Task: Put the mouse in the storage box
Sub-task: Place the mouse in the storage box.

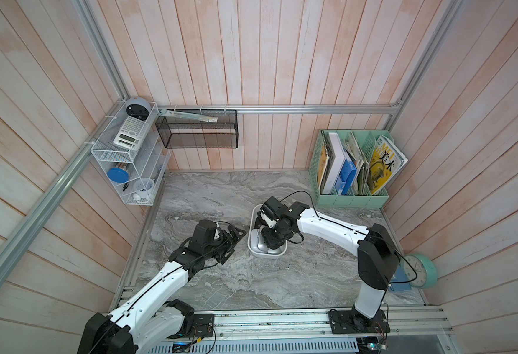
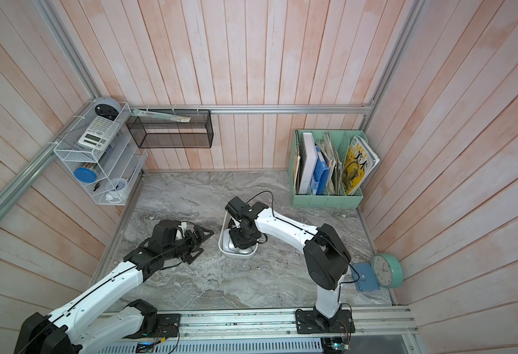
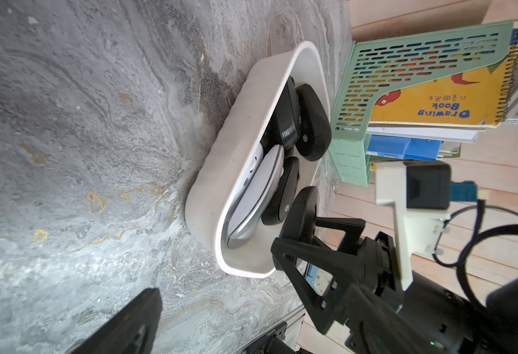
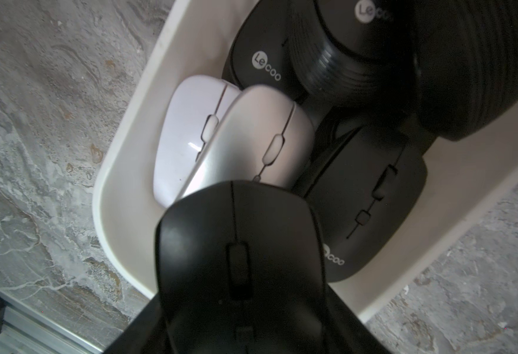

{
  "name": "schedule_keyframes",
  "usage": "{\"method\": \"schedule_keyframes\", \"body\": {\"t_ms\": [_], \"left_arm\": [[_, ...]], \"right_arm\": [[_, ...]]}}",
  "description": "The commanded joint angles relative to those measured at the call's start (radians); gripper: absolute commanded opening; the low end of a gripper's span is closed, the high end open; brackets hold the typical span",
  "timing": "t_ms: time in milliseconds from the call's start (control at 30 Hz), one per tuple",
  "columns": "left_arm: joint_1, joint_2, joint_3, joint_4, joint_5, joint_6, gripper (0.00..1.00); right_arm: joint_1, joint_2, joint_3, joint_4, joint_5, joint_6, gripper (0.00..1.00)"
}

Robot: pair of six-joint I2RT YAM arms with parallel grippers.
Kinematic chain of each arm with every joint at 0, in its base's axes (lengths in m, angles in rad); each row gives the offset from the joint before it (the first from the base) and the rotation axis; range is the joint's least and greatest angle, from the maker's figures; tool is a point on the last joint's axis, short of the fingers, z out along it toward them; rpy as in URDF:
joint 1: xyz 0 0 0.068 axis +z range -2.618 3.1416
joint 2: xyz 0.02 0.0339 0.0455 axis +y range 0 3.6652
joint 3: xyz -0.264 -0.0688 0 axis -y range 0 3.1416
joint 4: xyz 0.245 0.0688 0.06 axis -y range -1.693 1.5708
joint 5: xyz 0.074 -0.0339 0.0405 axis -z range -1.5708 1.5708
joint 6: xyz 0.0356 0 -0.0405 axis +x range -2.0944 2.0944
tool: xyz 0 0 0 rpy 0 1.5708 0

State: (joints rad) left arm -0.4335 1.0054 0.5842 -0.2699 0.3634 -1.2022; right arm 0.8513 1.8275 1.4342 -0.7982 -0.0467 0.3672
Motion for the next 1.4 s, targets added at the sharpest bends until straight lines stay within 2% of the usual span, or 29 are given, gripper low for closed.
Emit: {"method": "schedule_keyframes", "body": {"t_ms": [0, 400, 600, 767, 967, 1367], "left_arm": [[0.011, -0.014, -0.017, -0.010, 0.020, 0.029, 1.00], [0.015, 0.001, -0.029, 0.007, 0.032, 0.030, 1.00], [0.015, 0.007, -0.025, 0.014, 0.037, 0.029, 1.00], [0.015, 0.008, -0.023, 0.017, 0.040, 0.026, 1.00], [0.015, 0.007, -0.018, 0.015, 0.050, 0.020, 1.00], [0.015, -0.023, -0.006, -0.020, 0.049, 0.043, 1.00]], "right_arm": [[0.000, 0.022, -0.034, 0.035, -0.013, 0.014, 0.50], [0.012, 0.052, -0.069, 0.039, 0.021, 0.005, 0.54], [0.024, 0.049, -0.066, 0.026, 0.024, 0.005, 0.65], [0.038, 0.031, -0.051, 0.006, 0.036, 0.007, 0.70], [0.046, 0.010, -0.053, -0.029, 0.093, 0.002, 0.74], [0.063, -0.083, -0.051, -0.064, 0.084, 0.031, 0.75]]}}
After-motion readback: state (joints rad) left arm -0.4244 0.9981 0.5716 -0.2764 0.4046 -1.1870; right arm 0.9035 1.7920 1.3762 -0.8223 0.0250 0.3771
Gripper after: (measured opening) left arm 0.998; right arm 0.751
